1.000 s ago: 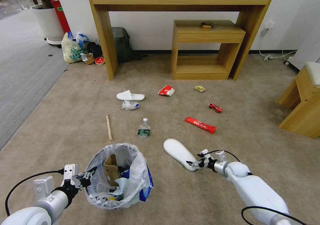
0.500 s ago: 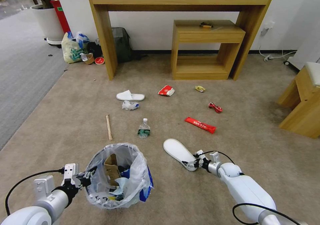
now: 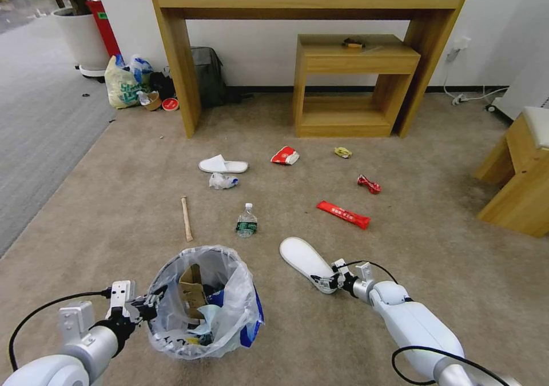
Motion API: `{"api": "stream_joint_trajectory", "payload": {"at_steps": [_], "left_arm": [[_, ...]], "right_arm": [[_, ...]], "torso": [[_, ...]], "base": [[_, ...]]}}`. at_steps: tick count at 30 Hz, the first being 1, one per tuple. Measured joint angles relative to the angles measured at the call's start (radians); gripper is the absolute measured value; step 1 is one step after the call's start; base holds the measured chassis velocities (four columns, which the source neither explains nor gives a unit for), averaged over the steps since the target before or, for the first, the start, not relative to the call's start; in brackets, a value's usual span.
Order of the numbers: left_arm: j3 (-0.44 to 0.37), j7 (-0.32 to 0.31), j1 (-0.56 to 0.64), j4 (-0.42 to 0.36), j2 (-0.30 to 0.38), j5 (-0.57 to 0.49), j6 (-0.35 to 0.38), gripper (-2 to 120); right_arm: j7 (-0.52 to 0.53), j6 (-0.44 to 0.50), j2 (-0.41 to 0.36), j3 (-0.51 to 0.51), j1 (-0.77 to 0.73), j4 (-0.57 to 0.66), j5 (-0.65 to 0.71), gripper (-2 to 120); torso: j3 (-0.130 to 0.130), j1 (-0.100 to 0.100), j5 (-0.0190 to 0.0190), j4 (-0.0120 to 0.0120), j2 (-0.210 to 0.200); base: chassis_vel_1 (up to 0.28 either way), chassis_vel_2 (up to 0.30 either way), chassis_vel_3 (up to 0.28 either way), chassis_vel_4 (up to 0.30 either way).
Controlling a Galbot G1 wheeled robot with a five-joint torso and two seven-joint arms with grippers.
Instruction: Pick up the trash bin and place the garbage on the floor into it.
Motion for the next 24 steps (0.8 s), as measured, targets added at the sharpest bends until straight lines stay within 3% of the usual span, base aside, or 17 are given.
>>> {"api": "stream_joint_trajectory", "payload": {"at_steps": [2,4,6,9,13,24], "left_arm": [[0.001,0.000,0.000,0.000,-0.001,0.001,0.000,0],[0.002,0.000,0.000,0.000,0.000,0.001,0.000,0],[0.002,0.000,0.000,0.000,0.000,0.001,0.000,0],[0.003,-0.001,-0.003,0.000,0.005,0.001,0.000,0],[0.006,-0.002,-0.005,-0.001,0.006,0.001,0.000,0],[0.007,-0.003,-0.006,-0.001,0.012,-0.005,0.000,0]], "right_arm": [[0.001,0.000,0.001,0.000,-0.002,0.002,0.000,48],[0.008,0.004,0.006,0.000,-0.005,0.003,0.001,36],[0.009,0.005,0.007,0.000,-0.005,0.003,0.001,34],[0.019,0.009,0.009,0.001,-0.010,0.012,0.002,18],[0.036,0.009,0.010,0.020,-0.018,0.033,0.001,5],[0.059,0.003,-0.023,0.074,-0.043,0.150,-0.001,2]], "torso": [[0.000,0.000,0.0000,0.0001,0.000],[0.000,0.000,-0.0001,0.0000,0.000],[0.000,0.000,-0.0001,0.0001,0.000],[0.000,0.000,0.0000,0.0002,0.000],[0.000,0.000,0.0000,0.0003,0.000],[0.000,0.000,0.0001,0.0002,0.000]], "base": [[0.000,0.000,0.000,0.000],[0.000,0.000,0.000,0.000],[0.000,0.000,0.000,0.000],[0.000,0.000,0.000,0.000],[0.000,0.000,0.000,0.000],[0.000,0.000,0.000,0.000]]}}
